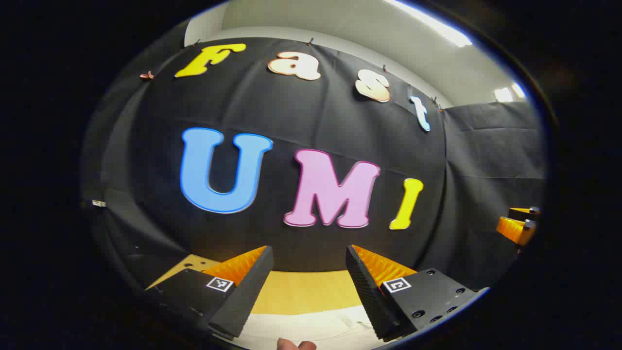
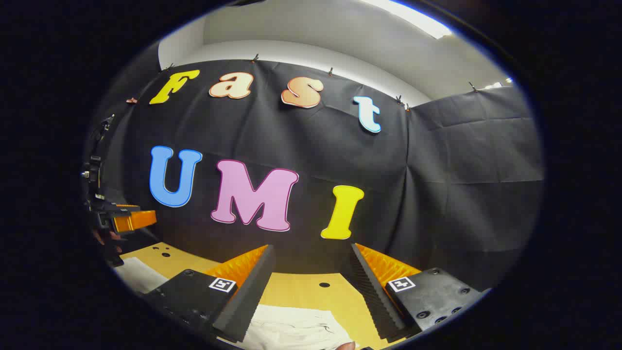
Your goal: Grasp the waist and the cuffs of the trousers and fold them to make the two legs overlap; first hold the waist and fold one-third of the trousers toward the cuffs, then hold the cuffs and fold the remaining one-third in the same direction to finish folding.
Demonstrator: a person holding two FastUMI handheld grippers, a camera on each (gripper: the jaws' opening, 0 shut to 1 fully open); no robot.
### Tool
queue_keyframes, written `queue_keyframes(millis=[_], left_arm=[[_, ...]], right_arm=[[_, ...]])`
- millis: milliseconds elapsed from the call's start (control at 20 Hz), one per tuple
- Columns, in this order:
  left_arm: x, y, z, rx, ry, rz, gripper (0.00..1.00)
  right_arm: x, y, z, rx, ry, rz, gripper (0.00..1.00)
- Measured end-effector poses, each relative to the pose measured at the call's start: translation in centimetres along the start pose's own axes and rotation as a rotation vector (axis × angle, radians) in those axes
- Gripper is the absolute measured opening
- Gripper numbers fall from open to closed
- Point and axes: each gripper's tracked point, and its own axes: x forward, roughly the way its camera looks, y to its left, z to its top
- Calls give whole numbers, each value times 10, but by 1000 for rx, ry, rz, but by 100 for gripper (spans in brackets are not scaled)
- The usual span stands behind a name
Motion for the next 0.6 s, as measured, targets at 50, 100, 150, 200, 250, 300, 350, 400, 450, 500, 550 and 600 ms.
queue_keyframes(millis=[50, 100, 150, 200, 250, 300, 350, 400, 450, 500, 550, 600], left_arm=[[-10, 16, 1, 15, -6, 44, 96], [-21, 32, 4, 27, -9, 86, 96], [-30, 46, 4, 34, -12, 126, 96], [-38, 59, 8, 36, -17, 161, 96], [-45, 71, 8, 40, -21, 196, 96], [-54, 83, 11, 43, -24, 227, 96], [-59, 92, 9, 45, -23, 248, 96], [-64, 99, 9, 49, -20, 267, 96], [-69, 108, 9, 55, -14, 293, 96], [-73, 115, 9, 59, -11, 311, 95], [-77, 121, 9, 63, -13, 326, 96], [-83, 127, 9, 69, -13, 336, 96]], right_arm=[[2, 1, -2, -2, 1, 19, 97], [4, 2, -3, 1, 2, 34, 97], [6, 1, -6, 6, 6, 41, 97], [8, 2, -10, 13, 14, 52, 96], [9, 3, -14, 17, 21, 63, 97], [11, 4, -18, 17, 30, 71, 97], [12, 4, -23, 13, 40, 78, 97], [13, 6, -29, 7, 53, 89, 97], [15, 8, -34, -2, 70, 98, 97], [17, 9, -39, -7, 86, 106, 97], [18, 12, -40, -9, 90, 118, 97], [20, 15, -41, -11, 92, 125, 98]])
